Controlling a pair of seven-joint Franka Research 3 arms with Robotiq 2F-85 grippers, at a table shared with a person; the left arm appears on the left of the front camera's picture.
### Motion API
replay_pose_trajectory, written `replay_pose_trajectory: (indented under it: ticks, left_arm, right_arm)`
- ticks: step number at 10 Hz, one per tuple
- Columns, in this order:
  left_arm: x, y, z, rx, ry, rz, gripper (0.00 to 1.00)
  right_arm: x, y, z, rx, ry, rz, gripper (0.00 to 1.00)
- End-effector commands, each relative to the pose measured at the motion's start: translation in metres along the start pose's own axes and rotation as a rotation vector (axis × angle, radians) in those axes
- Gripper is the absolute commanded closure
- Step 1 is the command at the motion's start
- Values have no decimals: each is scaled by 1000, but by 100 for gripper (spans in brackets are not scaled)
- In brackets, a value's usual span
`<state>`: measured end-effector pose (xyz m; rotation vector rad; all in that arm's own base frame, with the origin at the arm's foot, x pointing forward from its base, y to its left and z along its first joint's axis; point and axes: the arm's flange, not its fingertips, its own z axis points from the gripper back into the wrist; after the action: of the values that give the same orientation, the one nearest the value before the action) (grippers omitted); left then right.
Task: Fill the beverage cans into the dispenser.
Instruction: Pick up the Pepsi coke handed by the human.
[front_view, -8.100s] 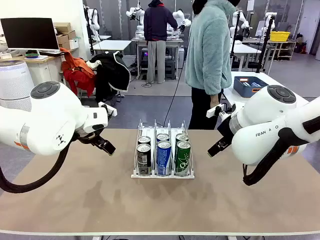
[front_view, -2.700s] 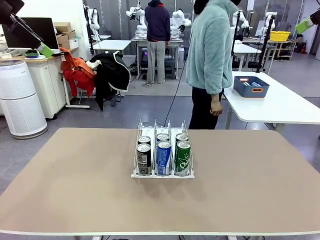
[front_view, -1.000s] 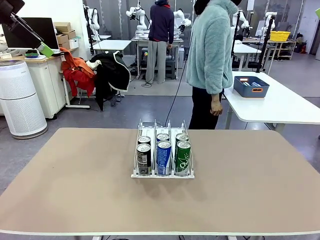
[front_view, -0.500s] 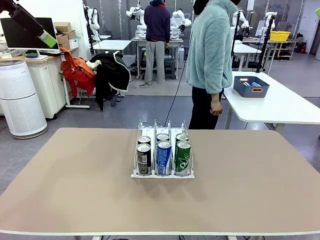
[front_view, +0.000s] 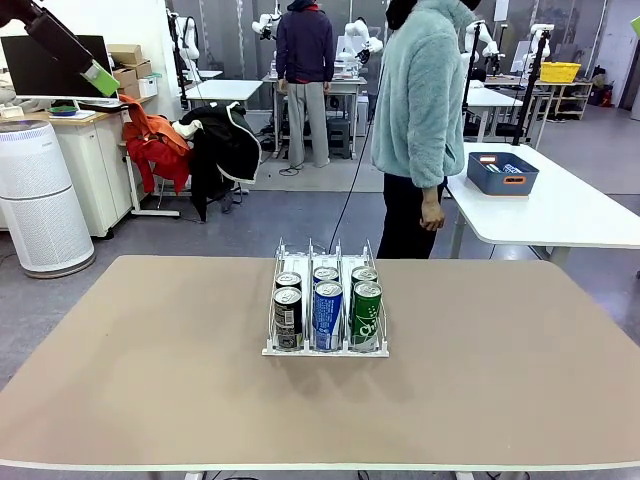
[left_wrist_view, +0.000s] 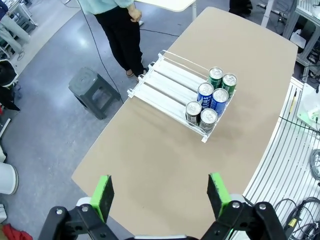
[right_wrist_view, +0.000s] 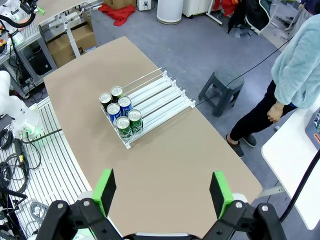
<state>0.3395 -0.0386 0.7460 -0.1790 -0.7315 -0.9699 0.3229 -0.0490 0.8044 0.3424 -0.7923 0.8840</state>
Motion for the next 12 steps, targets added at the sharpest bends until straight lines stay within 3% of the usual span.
replay_pose_trajectory:
  ticks: [1,8,12]
  left_arm:
    - [5,2,10,-55,-42,-4,0]
    - [11,-3,30,-48,-154,-6,0]
    - [14,-5,34,-38,-124,7,0]
  right_arm:
    - [0,1,0,1,2,2,0]
    - [0,1,0,1,2,2,0]
    - [0,1,0,1,2,2,0]
